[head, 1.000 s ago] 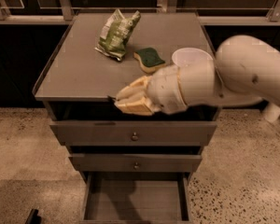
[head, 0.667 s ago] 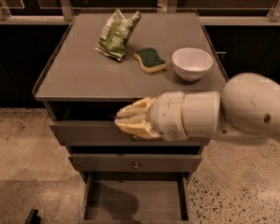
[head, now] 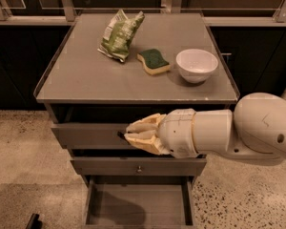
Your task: Place rxbar chocolate into bottom drawer
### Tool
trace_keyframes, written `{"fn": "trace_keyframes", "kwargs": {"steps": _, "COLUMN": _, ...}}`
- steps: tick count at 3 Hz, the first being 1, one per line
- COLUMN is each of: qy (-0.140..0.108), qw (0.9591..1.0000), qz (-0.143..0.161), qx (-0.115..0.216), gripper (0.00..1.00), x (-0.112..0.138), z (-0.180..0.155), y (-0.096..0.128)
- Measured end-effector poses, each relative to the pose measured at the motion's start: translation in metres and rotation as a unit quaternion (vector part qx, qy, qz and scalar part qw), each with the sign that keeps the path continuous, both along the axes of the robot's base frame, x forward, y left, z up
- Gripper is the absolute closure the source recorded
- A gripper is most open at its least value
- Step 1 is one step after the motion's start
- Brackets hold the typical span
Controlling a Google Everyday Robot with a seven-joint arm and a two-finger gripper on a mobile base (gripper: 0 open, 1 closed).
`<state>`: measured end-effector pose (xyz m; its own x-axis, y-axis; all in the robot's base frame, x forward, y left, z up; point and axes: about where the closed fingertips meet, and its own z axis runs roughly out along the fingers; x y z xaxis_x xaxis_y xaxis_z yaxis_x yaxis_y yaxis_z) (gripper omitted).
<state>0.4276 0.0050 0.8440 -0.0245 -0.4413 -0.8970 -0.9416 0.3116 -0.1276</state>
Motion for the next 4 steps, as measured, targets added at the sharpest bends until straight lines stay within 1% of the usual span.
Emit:
{"fn": "trace_keyframes", "kwargs": {"steps": 1, "qy": -0.001, "qw": 0.9996, "qz": -0.019, "qx": 0.022, "gripper": 1.0, "x": -0.007, "z": -0.029, "y": -0.016}}
{"fn": "trace_keyframes", "kwargs": {"steps": 2, "qy": 0.015, "qw": 0.9959, "qz": -0.066, "qx": 0.061, "gripper": 1.0, "x": -0.018, "z": -0.104, "y": -0.053}}
{"fn": "trace_keyframes", "kwargs": {"steps": 3, "qy": 0.045, "qw": 0.9871, "qz": -0.122, "qx": 0.094, "gripper": 1.0, "x": -0.026, "z": -0.185, "y": -0.089}}
{"fn": "trace_keyframes", "kwargs": {"steps": 4, "qy": 0.071, "qw": 0.9762, "qz": -0.164, "qx": 0.123, "gripper": 1.0, "x": -0.023, "z": -0.253, "y": -0.113}}
